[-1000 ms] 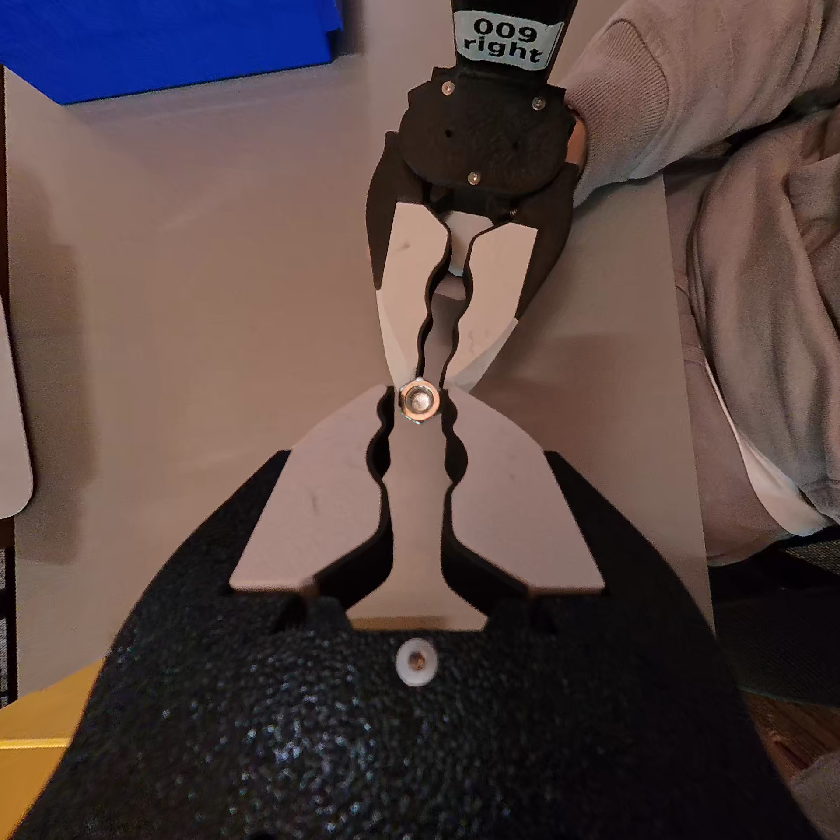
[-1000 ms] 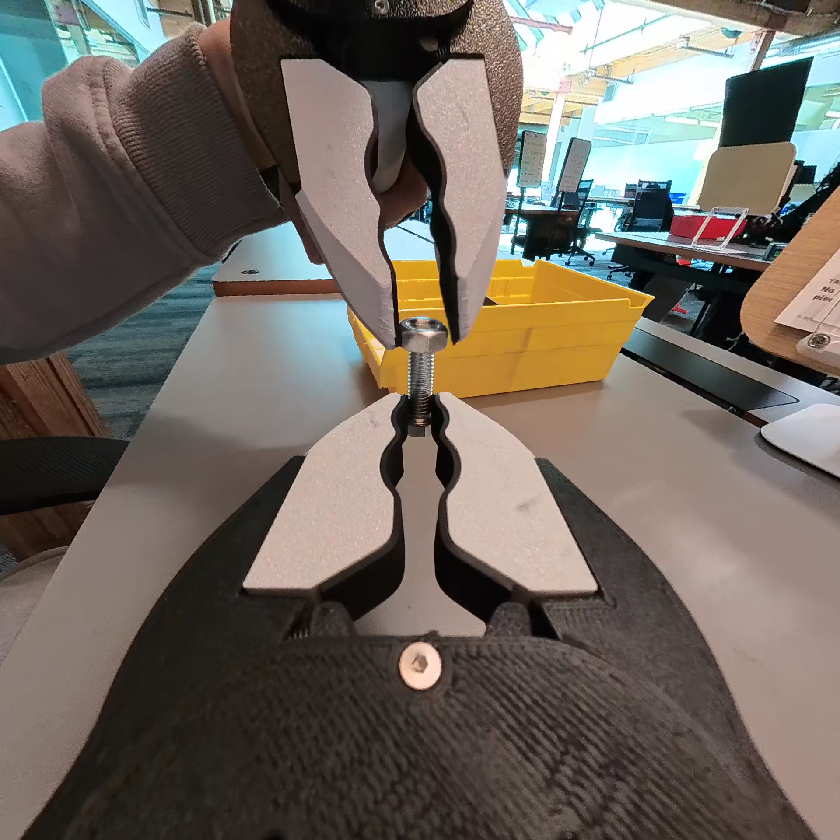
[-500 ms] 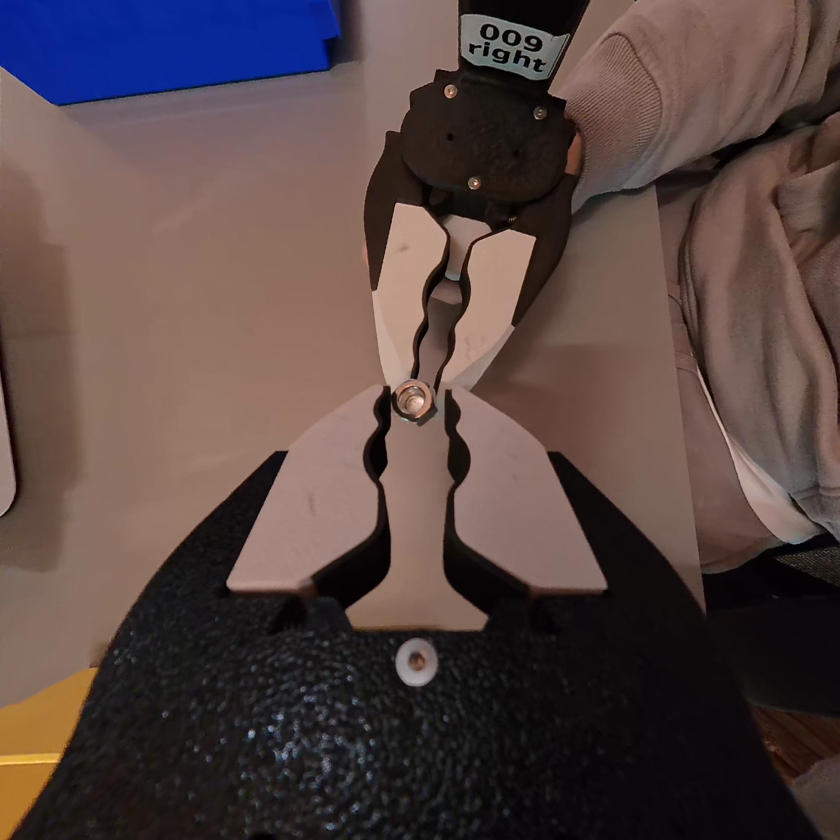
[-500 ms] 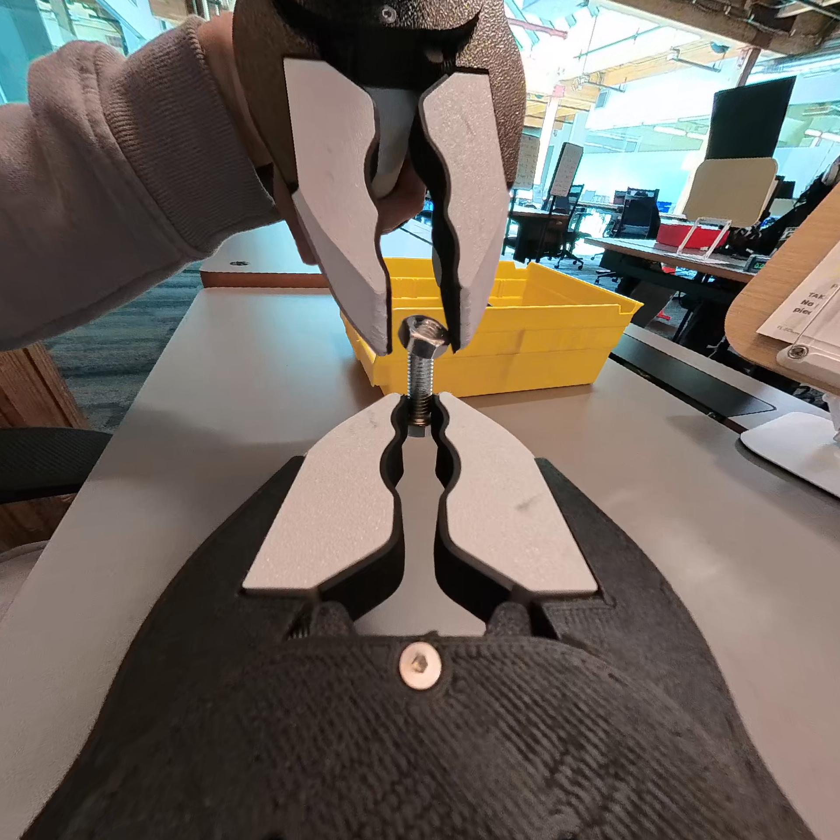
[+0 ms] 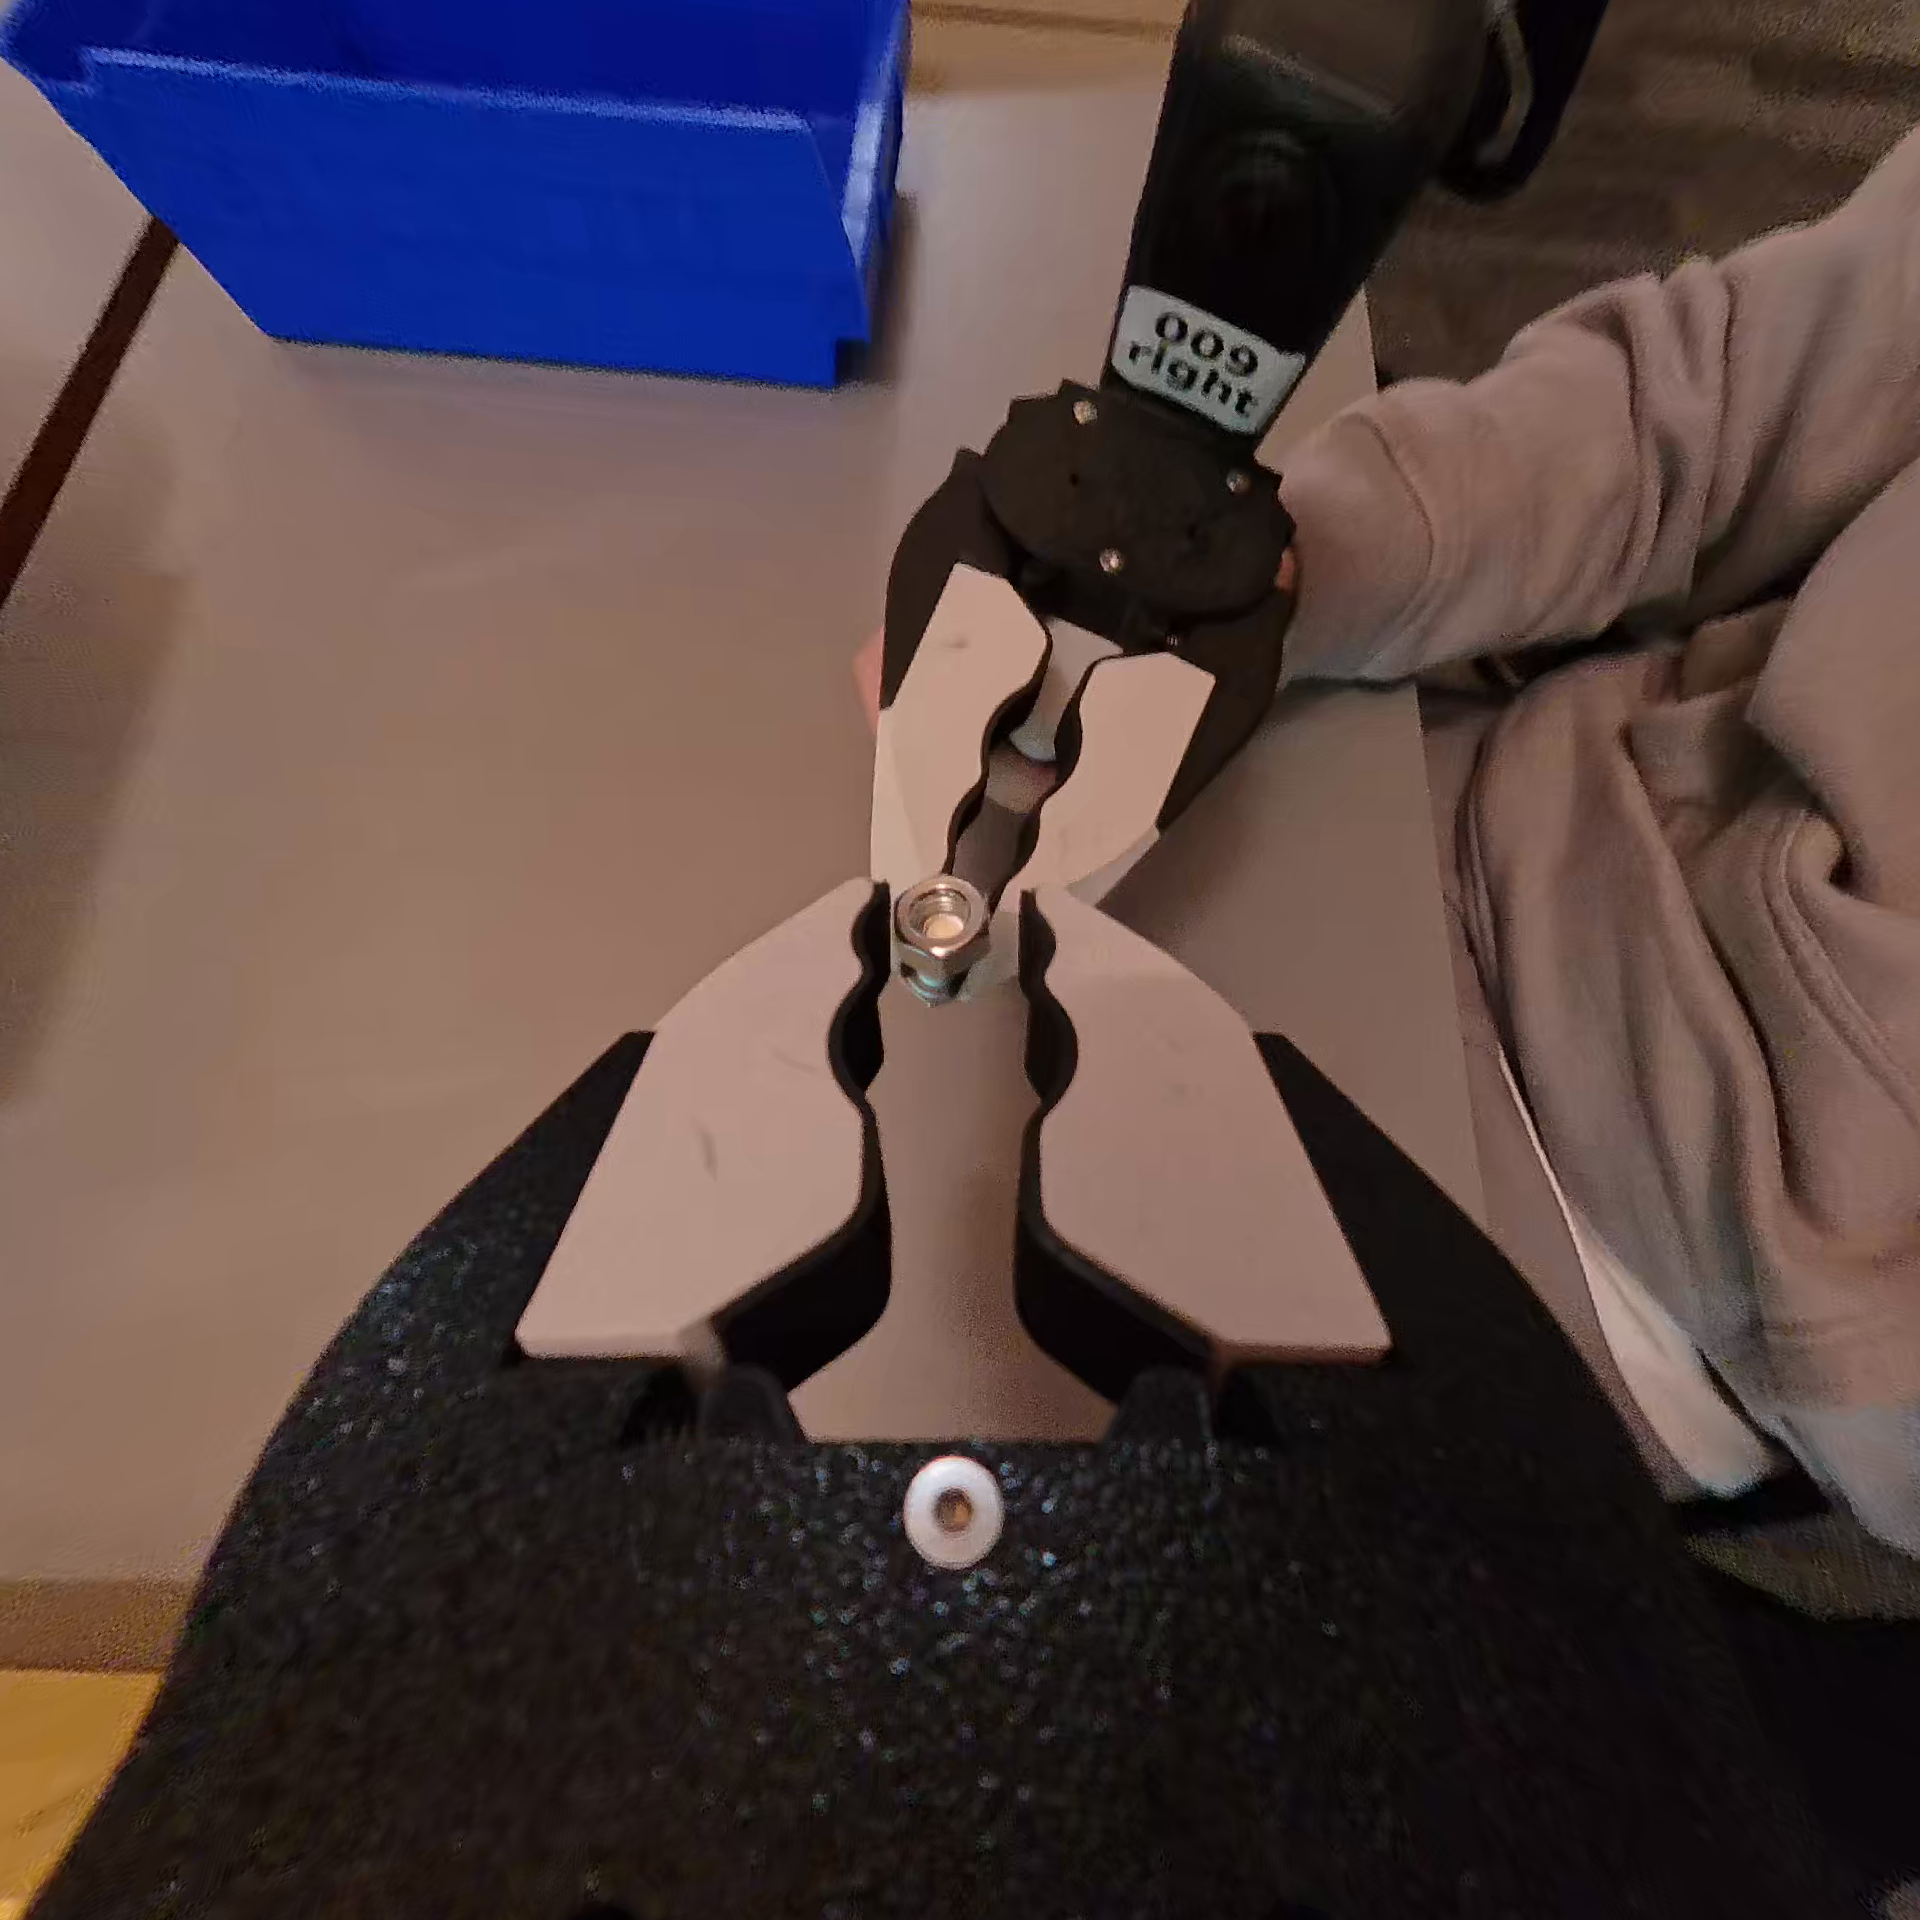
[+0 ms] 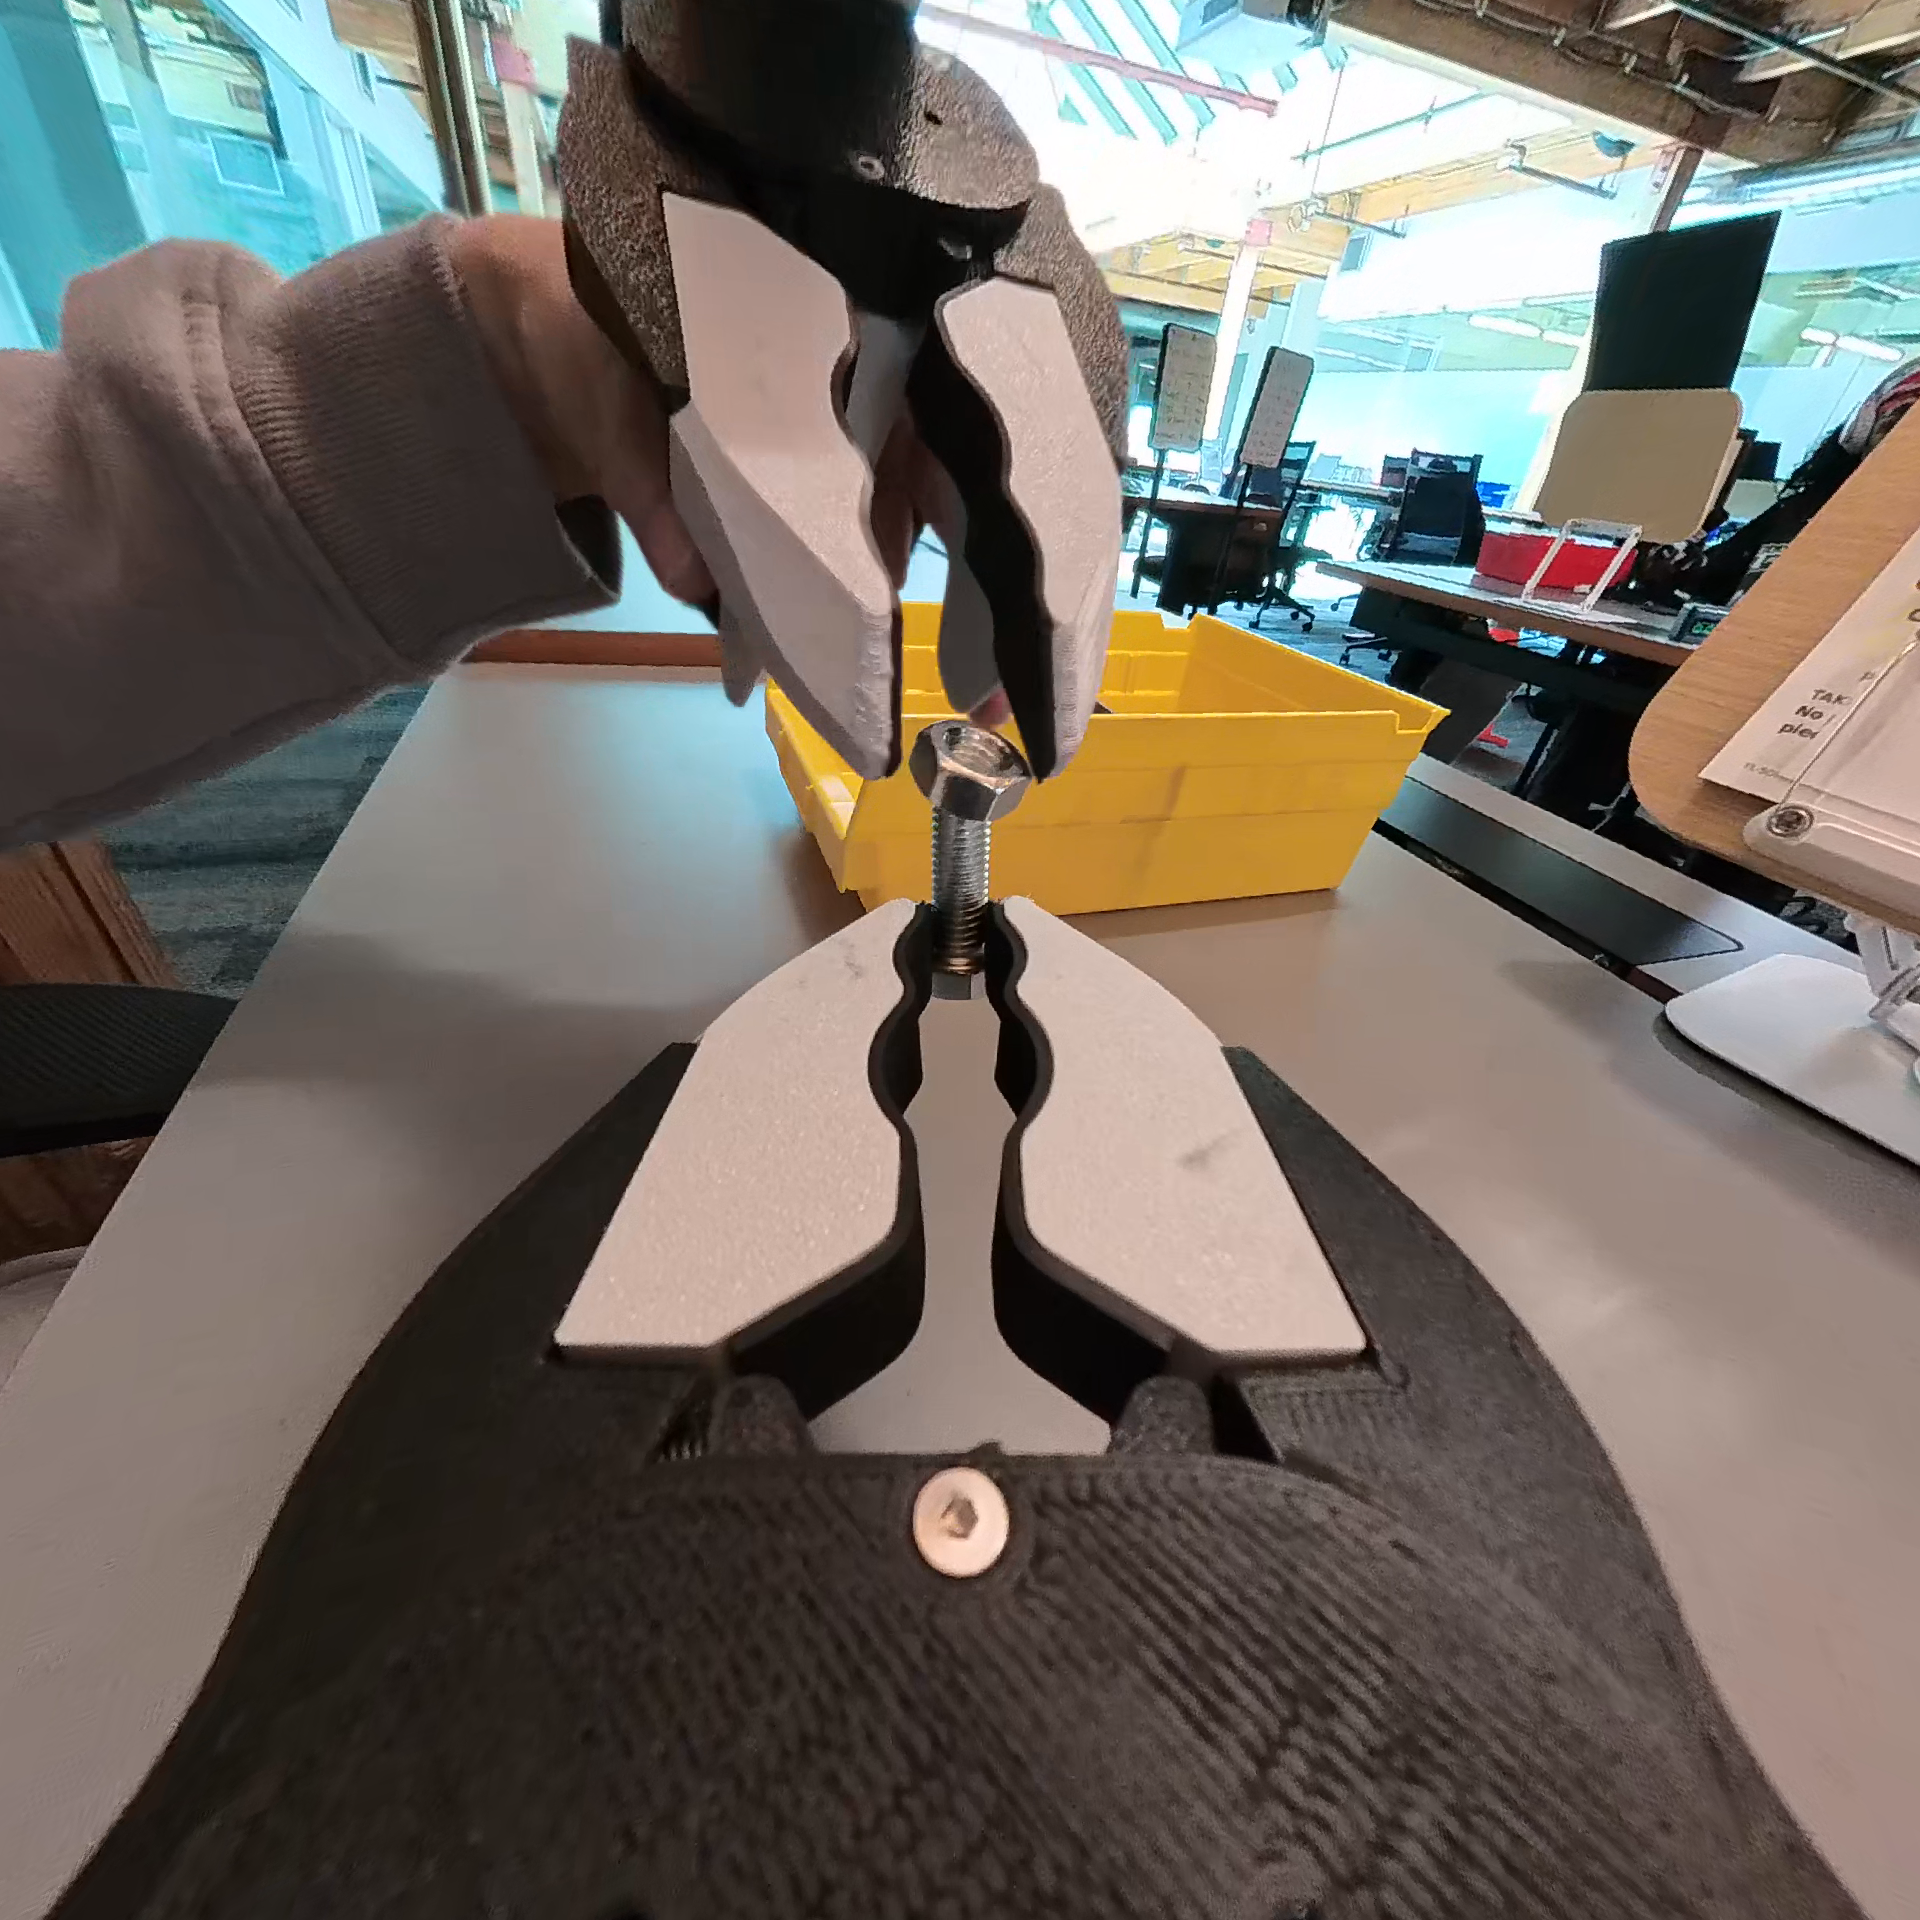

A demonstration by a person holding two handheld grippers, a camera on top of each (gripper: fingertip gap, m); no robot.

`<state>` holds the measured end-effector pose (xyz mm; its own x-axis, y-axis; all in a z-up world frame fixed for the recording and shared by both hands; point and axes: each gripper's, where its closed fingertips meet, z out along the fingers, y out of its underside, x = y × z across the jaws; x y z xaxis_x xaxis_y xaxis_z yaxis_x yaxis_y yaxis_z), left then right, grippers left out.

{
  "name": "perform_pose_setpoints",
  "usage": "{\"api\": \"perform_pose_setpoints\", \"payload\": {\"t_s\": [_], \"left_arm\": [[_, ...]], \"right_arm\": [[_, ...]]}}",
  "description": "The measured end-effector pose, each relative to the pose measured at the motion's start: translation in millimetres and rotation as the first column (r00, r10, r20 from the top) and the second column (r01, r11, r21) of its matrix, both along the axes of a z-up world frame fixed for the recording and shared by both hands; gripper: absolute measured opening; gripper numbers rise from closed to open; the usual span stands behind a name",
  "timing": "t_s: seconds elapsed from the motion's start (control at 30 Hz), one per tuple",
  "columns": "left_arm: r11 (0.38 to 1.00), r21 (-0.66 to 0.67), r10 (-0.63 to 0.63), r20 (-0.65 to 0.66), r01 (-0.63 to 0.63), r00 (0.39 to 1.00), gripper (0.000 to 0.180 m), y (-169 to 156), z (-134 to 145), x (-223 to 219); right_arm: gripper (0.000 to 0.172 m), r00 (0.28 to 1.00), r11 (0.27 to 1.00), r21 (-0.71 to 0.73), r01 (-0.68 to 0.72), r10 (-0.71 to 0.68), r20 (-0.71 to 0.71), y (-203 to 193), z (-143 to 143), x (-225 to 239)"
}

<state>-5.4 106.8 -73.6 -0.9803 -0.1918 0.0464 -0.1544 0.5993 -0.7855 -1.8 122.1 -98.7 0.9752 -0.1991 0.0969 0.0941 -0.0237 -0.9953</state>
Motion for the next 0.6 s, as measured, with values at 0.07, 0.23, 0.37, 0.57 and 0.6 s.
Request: {"api": "perform_pose_setpoints", "payload": {"t_s": [0.07, 0.23, 0.37, 0.57, 0.6], "left_arm": [[0.998, -0.058, 0.039, 0.007, -0.038, 0.999, 0.02, -2.0, -0.3, 2.4], [0.985, -0.156, 0.077, 0.035, -0.071, 0.996, 0.016, -3.7, 0.3, 3.9], [0.969, -0.246, 0.039, 0.091, -0.015, 0.995, 0.016, -3.9, 9.1, -0.9], [0.933, -0.357, 0.014, 0.121, 0.03, 0.993, 0.016, -5.6, 15.0, -4.9], [0.932, -0.361, 0.016, 0.122, 0.029, 0.992, 0.016, -5.4, 14.6, -4.8]], "right_arm": [[0.009, 1.0, 1.0, 0.003, -0.001, 0.001, -0.002, 0.2, 0.5, -0.4], [0.009, 1.0, 1.0, 0.01, -0.007, 0.007, -0.021, -0.8, 0.6, 0.0], [0.009, 0.994, 0.995, 0.076, -0.064, 0.07, -0.078, -0.9, 8.3, -6.0], [0.009, 0.986, 0.987, 0.121, -0.11, 0.124, -0.113, -1.7, 13.5, -11.2], [0.009, 0.986, 0.987, 0.118, -0.108, 0.121, -0.111, -1.6, 13.1, -11.0]]}}
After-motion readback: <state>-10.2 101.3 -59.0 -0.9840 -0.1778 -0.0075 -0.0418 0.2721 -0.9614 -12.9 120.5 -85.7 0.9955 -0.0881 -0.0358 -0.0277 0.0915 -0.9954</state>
